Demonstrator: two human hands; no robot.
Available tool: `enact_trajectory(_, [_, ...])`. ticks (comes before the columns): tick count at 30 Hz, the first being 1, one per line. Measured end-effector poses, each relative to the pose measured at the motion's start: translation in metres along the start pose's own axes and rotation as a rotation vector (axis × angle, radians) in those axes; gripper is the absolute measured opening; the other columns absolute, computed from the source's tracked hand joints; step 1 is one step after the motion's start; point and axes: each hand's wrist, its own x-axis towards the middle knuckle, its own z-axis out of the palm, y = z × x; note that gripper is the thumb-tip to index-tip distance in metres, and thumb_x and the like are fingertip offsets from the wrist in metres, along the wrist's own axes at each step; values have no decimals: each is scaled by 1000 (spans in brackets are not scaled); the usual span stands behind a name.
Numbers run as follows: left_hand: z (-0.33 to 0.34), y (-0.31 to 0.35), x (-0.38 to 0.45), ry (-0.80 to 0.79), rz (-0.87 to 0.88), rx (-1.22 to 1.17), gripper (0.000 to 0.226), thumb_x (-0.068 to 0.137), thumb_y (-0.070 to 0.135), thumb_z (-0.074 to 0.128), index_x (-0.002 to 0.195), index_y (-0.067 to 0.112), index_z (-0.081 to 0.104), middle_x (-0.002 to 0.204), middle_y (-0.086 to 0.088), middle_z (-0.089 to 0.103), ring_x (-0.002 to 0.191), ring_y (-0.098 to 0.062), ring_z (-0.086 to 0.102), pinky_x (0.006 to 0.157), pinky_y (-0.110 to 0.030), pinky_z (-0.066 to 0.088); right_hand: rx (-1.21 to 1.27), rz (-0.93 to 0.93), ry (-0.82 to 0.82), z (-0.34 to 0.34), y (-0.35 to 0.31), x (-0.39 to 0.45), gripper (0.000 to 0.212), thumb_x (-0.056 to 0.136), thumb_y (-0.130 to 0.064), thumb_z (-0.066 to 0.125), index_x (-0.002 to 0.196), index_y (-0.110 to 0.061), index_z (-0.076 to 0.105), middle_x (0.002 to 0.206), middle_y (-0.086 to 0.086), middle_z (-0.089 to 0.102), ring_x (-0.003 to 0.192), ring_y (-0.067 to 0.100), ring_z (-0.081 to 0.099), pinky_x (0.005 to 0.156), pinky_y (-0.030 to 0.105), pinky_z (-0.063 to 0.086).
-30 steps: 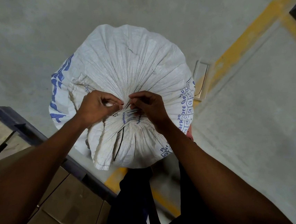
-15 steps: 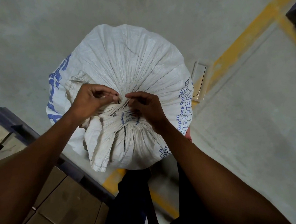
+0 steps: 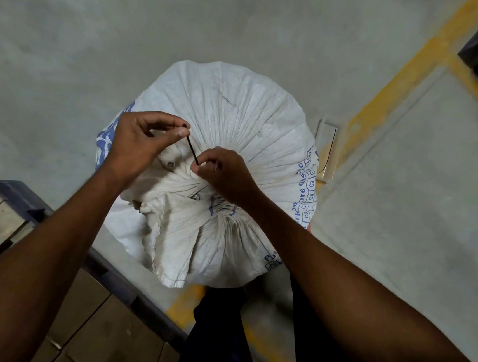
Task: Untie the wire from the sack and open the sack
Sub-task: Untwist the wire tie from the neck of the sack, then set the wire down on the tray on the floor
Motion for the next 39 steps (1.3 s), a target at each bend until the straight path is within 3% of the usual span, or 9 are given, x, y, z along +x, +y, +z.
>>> enact_trajectory(2, [-5,4,3,36,18,-32,15,89,12,82,103,9,80,97,8,83,98,-21,78,98,-40,60,39,-4,5,-6,-10,1,12,83,-20,74,83,-9,78,79,-6,71,84,23,69,82,39,51])
enact_trajectory(8, [-8,19,20,141,5,-120,9,93,16,78,101,12,79,99,5,84,103,-19,79,99,-34,58,509,-29,-76,-60,-41,-13,19,97,-7,69,109,-22,72,95,15,81,48,13,41,49,24,37])
enact_trajectory(14, [34,34,33,126,-17,-157,15,93,11,78,87,24,82,94,4,84,100,-19,80,102,-36,58,904,140,-167,-118,-27,-24,29,105,-10,47,105,-18,74,112,3,80,62,17,41,52,31,19])
enact_trajectory(21, [126,48,69,11,-43,-14,6,92,14,80,94,9,80,98,2,84,96,-15,79,93,-31,58,715,254,505,-183,27,-12,26,107,-24,58,97,-14,80,72,2,70,48,14,40,43,27,27])
enact_trajectory(25, [188,58,98,-80,-37,76,14,90,15,82,98,3,81,99,-6,83,97,-14,79,96,-24,57,589,280,811,-238,71,1,20,102,-19,64,94,-12,81,78,4,73,58,14,55,43,29,45])
enact_trajectory(29, [262,59,130,-150,-11,179,12,89,18,83,96,9,84,95,2,81,95,5,73,96,-13,51,431,253,878,-291,119,16,17,101,-19,63,95,-26,78,77,0,80,62,12,63,58,37,57])
enact_trajectory(32, [328,46,156,-176,11,250,5,88,31,82,92,33,81,98,15,80,100,11,70,104,-22,50,247,268,830,-322,162,25,17,97,-16,63,100,-29,73,72,-7,78,70,5,68,72,21,50])
enact_trajectory(36, [423,-3,208,-105,36,521,15,88,53,74,96,42,81,139,6,71,145,-21,53,126,-59,26,-47,333,710,-353,247,53,12,93,-27,66,86,-30,74,94,-7,76,95,23,69,73,30,44])
enact_trajectory(39, [490,-44,229,-76,-71,682,23,94,51,71,100,33,83,165,1,46,162,-29,22,127,-62,3,-240,386,647,-360,329,75,5,91,-25,75,89,-24,80,131,6,64,120,31,57,87,28,38])
